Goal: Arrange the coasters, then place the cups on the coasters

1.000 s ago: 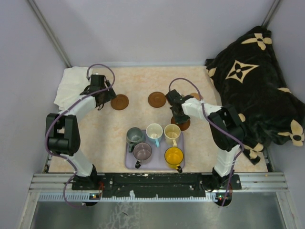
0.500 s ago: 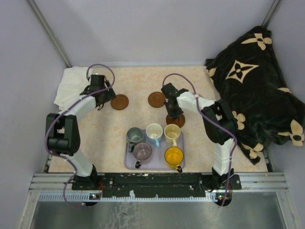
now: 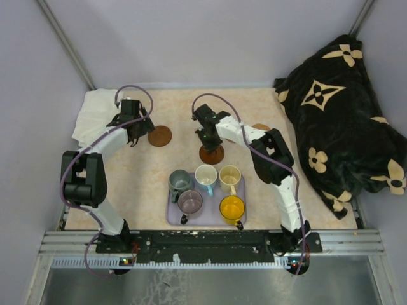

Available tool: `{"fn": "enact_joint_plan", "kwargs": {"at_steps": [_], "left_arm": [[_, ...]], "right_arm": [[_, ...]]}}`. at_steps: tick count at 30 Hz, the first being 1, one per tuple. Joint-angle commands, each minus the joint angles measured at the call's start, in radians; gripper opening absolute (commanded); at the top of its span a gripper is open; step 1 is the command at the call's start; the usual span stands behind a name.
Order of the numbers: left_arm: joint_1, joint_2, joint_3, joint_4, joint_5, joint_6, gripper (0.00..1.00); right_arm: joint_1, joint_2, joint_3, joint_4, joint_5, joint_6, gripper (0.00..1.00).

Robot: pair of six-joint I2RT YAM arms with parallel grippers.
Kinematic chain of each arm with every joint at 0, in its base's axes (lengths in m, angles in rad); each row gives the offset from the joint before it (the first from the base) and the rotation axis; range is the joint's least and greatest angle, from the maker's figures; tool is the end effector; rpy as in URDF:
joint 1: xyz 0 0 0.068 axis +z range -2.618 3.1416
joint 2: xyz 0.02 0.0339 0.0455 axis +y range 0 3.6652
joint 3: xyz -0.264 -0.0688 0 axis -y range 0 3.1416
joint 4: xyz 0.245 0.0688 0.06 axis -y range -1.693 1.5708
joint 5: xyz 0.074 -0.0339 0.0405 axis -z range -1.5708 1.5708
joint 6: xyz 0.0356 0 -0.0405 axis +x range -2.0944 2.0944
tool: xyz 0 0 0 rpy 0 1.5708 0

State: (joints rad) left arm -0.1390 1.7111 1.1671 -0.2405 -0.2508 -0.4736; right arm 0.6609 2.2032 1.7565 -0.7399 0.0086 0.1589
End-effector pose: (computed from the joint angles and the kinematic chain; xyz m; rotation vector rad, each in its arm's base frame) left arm 0.3720 -0.0431 0.2228 -0.5062 2.2688 -0.0113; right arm 0.3665 0.2846 0.1731 -0.6879 2.6922 0.2044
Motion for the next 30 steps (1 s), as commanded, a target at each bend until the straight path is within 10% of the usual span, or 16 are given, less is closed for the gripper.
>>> {"fn": "enact_joint_plan", "kwargs": {"at_steps": [1,23,30], "left_arm": [[0.004,0.01,0.027,-0.005,-0.021,0.013,0.84],[0.004,0.047,0.032,-0.006,-0.016,0.004,0.84],[0.004,0.048,0.029,-0.008,-0.006,0.006,0.84]], "right_arm": [[0.033,0.118,0.136,-0.034,-0.081,-0.028,0.05],[0.047,0.462,0.672,-0.082,-0.231,-0.042,0.16],[0.033,0.427,0.58,0.053,-0.205,-0.028,0.47]]}}
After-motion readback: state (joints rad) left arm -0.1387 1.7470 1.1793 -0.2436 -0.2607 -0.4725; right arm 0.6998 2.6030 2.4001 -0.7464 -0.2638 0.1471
